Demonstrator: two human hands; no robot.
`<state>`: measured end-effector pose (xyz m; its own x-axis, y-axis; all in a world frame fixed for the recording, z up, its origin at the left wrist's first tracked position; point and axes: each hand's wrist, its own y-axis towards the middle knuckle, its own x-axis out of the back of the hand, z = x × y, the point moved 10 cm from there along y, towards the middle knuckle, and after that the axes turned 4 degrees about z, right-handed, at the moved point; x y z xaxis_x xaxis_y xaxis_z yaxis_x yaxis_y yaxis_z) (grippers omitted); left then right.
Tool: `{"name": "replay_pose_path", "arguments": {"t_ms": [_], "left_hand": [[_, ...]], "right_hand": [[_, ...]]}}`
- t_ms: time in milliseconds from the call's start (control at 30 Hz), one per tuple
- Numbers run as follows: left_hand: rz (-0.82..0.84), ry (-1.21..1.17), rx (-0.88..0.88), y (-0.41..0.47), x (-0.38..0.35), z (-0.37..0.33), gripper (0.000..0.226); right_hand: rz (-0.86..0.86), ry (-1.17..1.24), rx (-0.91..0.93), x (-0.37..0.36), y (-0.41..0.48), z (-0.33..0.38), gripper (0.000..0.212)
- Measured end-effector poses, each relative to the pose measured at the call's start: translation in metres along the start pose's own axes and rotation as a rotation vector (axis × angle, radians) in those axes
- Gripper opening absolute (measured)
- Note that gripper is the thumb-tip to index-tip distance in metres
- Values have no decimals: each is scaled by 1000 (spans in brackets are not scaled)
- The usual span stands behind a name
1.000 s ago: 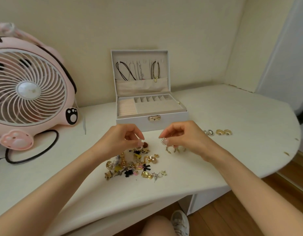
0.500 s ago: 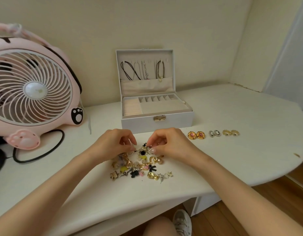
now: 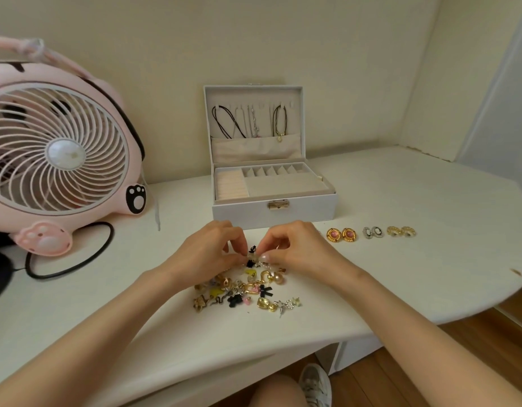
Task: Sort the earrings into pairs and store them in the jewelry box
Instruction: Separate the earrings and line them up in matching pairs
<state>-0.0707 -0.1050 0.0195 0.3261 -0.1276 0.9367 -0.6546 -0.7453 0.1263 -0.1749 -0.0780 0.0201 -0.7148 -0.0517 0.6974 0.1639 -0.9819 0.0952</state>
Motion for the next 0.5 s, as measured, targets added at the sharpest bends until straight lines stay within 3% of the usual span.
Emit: {"name": "replay_pose_path", "arguments": {"t_ms": [233, 500], "left_hand": [[-6, 20, 47, -1, 5, 10, 11], [16, -65, 39, -1, 2, 11, 7]], "right_hand": [[-1, -388, 36, -9, 6, 15, 9], [-27, -463, 85, -12, 16, 24, 11]]}}
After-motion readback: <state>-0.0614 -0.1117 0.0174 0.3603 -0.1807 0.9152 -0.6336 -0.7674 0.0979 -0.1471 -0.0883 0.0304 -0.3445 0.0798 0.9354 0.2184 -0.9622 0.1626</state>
